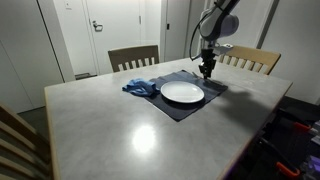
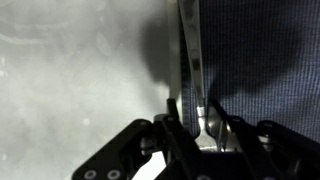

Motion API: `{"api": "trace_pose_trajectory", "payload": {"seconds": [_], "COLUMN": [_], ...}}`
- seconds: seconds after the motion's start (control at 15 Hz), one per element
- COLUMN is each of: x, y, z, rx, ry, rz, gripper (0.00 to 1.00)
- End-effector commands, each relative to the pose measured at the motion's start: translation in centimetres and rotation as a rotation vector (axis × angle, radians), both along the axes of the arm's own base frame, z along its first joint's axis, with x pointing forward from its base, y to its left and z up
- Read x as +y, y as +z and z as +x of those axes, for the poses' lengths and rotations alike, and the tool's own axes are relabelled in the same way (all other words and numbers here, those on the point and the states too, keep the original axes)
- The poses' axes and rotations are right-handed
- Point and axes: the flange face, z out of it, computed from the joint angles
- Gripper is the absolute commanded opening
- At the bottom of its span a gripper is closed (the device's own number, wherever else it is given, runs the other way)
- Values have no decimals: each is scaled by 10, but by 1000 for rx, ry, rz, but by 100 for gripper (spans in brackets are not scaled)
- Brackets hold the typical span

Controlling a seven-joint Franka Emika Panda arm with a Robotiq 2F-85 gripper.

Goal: Put the silver fork on top of the white plate

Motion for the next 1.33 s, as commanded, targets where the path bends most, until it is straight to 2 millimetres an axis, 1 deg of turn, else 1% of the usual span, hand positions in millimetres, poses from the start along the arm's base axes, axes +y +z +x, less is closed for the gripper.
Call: {"api": "trace_pose_trajectory", "payload": {"seconds": [0.0,0.2,0.27,0.33,0.4,0.47,0.53,0.6,0.8,0.93,1.0,1.07,1.2,1.27], "x": [-5,-6,-8,-9,-10,-11,-11,-12,-12,-12,-11,-11,-10,-10], "y": [3,1,1,1,0,0,0,0,0,-1,-1,-2,-3,-4], "z": [3,4,4,4,4,3,3,3,3,3,3,2,2,2], "rx": [8,9,9,9,10,12,13,14,17,19,19,20,21,22], "ry": [14,18,17,16,16,13,13,12,13,16,16,16,17,17], "rz": [33,42,51,56,61,66,70,72,79,80,81,81,82,83], "gripper": [36,33,28,26,22,26,24,25,32,41,39,42,32,30]}}
